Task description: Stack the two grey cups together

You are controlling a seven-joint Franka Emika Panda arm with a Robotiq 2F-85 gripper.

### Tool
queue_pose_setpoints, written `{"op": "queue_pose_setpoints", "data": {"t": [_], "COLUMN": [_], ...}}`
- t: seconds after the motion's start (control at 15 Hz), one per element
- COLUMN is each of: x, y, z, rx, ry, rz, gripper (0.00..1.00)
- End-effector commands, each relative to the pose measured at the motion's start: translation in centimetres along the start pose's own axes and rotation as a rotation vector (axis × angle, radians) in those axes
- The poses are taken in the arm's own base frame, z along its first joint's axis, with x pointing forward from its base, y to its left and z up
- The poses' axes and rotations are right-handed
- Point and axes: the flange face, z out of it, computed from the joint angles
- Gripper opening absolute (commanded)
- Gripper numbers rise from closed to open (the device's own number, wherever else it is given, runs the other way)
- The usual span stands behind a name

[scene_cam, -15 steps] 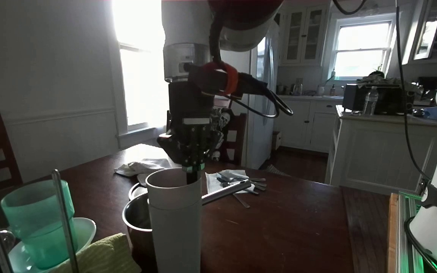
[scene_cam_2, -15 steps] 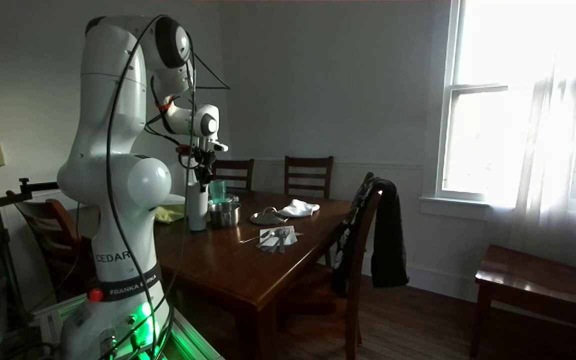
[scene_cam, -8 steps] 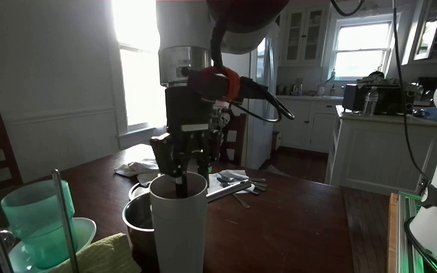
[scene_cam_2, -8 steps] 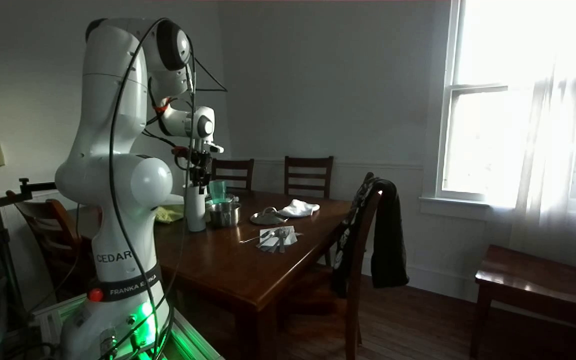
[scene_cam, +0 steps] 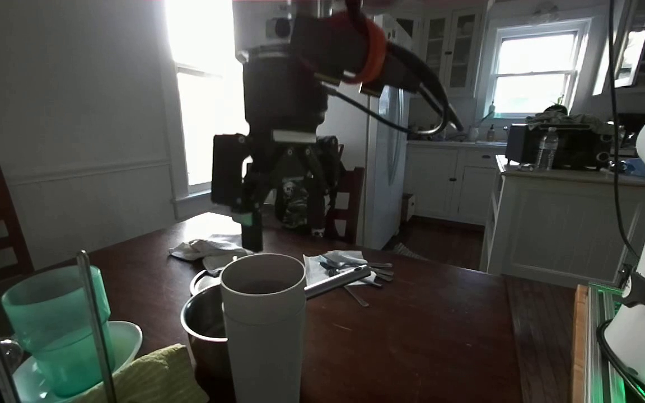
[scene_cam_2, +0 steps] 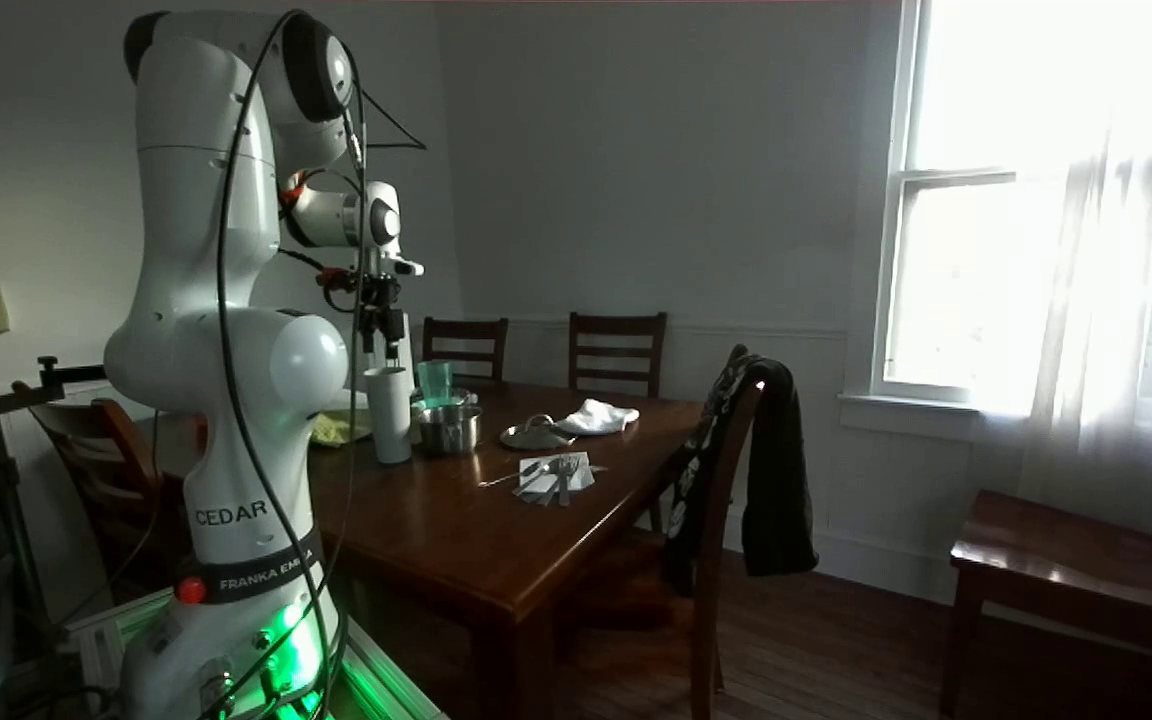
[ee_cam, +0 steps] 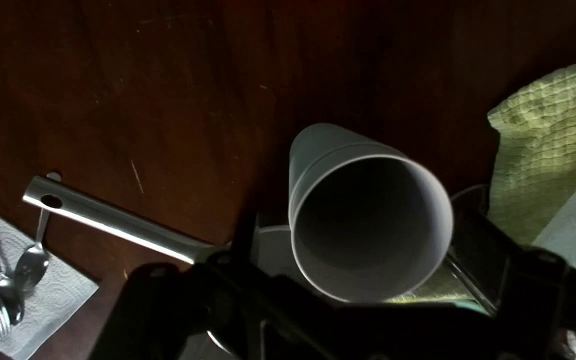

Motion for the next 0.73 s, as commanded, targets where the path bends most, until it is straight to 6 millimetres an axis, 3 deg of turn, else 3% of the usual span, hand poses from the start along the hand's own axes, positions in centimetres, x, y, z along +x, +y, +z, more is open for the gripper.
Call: {"op": "queue_pose_setpoints", "data": {"t": [0.0,0.27,0.47,0.53,0.67], "x": [-2.8,-5.9,-8.3,-6.5,-7.7], "y": [0.9,2.9,5.9,3.3,4.8], "z": [-4.8,-8.8,-10.6,-9.8,-10.7], "rx": [0.008,-0.019,-0.068,-0.065,-0.079], "ry": [0.067,0.11,0.039,0.073,0.055], "rz": [0.026,-0.012,-0.185,-0.108,-0.162], "gripper": [1.0,1.0,1.0,1.0,1.0]}}
